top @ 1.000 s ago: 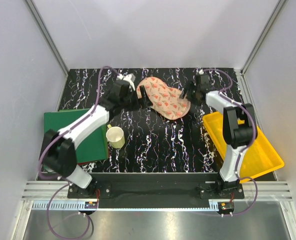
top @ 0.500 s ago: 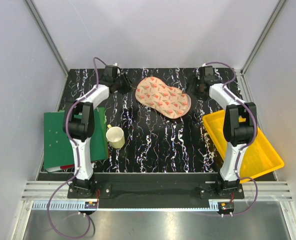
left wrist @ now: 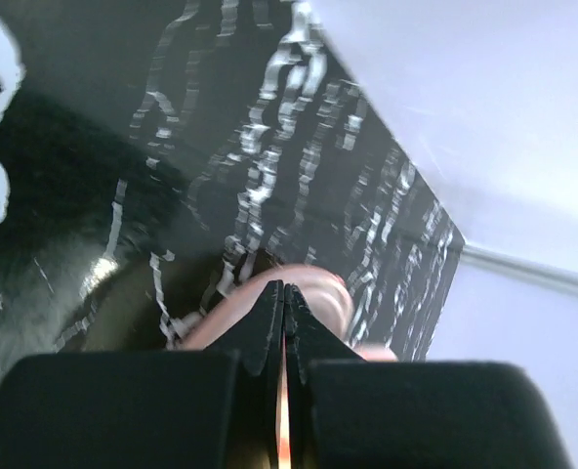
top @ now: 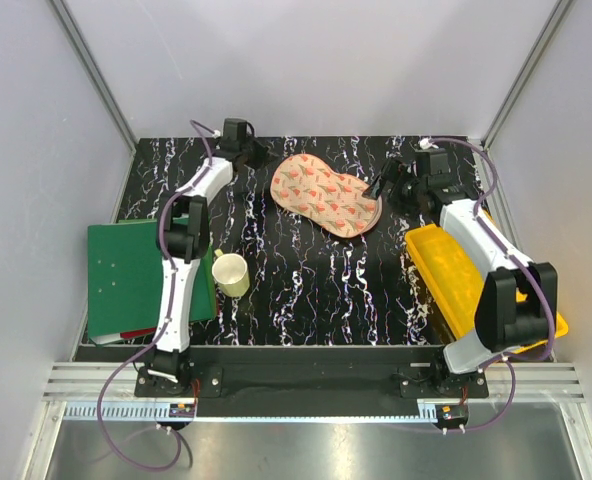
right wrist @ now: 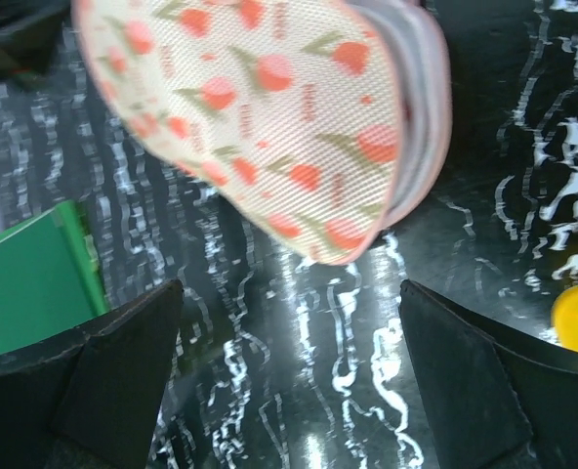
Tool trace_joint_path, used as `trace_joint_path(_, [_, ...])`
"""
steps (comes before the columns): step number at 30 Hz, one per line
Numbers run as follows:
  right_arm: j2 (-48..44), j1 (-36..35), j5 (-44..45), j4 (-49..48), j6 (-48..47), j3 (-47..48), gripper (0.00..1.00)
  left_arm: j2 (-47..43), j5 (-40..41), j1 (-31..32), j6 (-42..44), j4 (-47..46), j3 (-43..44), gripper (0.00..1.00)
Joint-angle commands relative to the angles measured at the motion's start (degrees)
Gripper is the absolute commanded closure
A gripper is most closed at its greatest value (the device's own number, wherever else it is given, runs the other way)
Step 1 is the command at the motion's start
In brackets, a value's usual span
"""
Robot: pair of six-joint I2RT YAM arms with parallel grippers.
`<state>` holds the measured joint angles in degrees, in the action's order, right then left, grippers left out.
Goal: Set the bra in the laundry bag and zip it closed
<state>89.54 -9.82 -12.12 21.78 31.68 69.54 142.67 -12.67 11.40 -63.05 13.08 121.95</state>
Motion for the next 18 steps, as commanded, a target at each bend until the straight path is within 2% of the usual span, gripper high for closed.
trace_joint_path(1, [-5.9,-0.9,-2.5,-2.4,2.0,-1.9,0.0,5.2,-1.6,0.1,-6.8,0.7,4.6,1.0])
trace_joint_path(6, [-8.0,-1.0,-1.8,-2.4,1.5,-4.3,0.0,4.0,-4.6,1.0,-7.9,-0.8,-0.7,1.0])
trace_joint_path(9, [-8.7,-1.0,-1.9,-2.4,1.7,-5.2,0.0,-0.4,-4.9,2.2,-7.4,-0.7,-5.9,1.0])
trace_joint_path(13, [-10.3,-1.0,-3.9,-3.1,3.1,-8.1,0.0,-9.0,-3.6,3.7,-7.1,-1.3,-20.2,1.0])
trace_joint_path(18, [-13.4,-1.2,-5.0,-3.5,3.7,-12.1,0.0,-14.3,-7.4,4.9,-5.4,-3.7,-30.9,1.0])
